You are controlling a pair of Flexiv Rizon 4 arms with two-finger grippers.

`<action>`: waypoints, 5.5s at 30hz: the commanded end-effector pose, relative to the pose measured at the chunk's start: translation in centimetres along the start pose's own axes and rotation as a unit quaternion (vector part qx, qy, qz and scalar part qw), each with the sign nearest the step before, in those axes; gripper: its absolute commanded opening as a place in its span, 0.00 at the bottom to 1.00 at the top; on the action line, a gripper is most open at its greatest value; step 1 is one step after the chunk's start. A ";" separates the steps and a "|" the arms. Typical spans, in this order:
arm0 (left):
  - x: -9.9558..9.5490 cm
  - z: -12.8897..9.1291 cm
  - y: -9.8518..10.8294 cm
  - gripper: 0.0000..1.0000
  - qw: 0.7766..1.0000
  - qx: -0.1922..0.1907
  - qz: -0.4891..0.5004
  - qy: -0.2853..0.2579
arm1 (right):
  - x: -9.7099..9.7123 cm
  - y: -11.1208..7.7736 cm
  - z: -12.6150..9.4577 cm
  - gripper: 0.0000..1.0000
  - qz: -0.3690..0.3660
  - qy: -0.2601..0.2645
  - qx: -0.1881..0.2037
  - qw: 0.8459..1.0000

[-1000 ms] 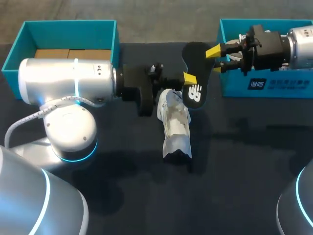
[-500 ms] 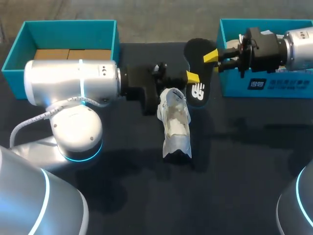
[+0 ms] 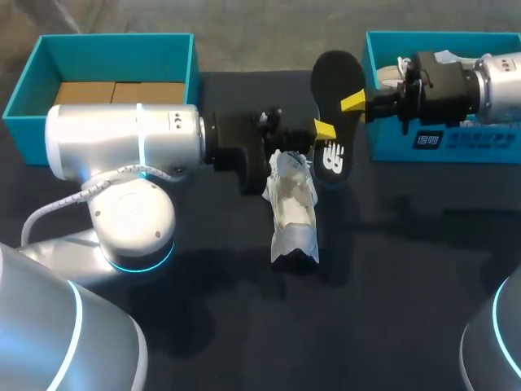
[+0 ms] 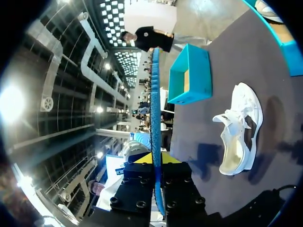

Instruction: Take the shoe out of the shoebox, open the shoe tongue, remove and reinsert the insole, then place the shoe into the shoebox

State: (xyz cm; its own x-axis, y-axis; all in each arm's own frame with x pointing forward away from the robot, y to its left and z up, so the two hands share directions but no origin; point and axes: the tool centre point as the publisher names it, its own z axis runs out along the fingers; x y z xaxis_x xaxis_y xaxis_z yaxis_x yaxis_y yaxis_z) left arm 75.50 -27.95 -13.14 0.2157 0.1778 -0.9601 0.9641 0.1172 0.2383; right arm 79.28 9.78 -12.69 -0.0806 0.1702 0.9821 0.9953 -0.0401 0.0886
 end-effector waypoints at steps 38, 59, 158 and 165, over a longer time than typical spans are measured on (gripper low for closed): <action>-3.5 -6.6 5.1 1.00 0.895 0.139 -0.038 0.422 | -4.3 0.7 1.7 0.00 0.014 -0.025 0.025 0.999; -5.6 -6.3 7.4 1.00 0.800 0.171 0.000 0.575 | -5.0 1.2 2.3 0.00 0.024 -0.018 0.026 0.999; -1.5 -4.8 6.3 1.00 0.997 0.029 -0.005 0.068 | -2.3 1.2 0.5 0.00 0.014 0.002 0.005 1.000; -1.2 -4.8 6.6 1.00 1.000 0.024 0.002 0.005 | -2.1 1.2 0.2 0.00 0.013 0.001 0.000 1.000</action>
State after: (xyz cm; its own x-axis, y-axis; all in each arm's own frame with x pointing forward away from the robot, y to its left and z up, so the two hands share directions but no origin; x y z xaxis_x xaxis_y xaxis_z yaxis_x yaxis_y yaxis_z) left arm 81.14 -23.12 -9.07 0.1455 0.5814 -0.8005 0.9719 0.0673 0.2256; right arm 80.95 9.58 -14.82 -0.0561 0.1626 0.9851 0.9973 -0.0380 0.0631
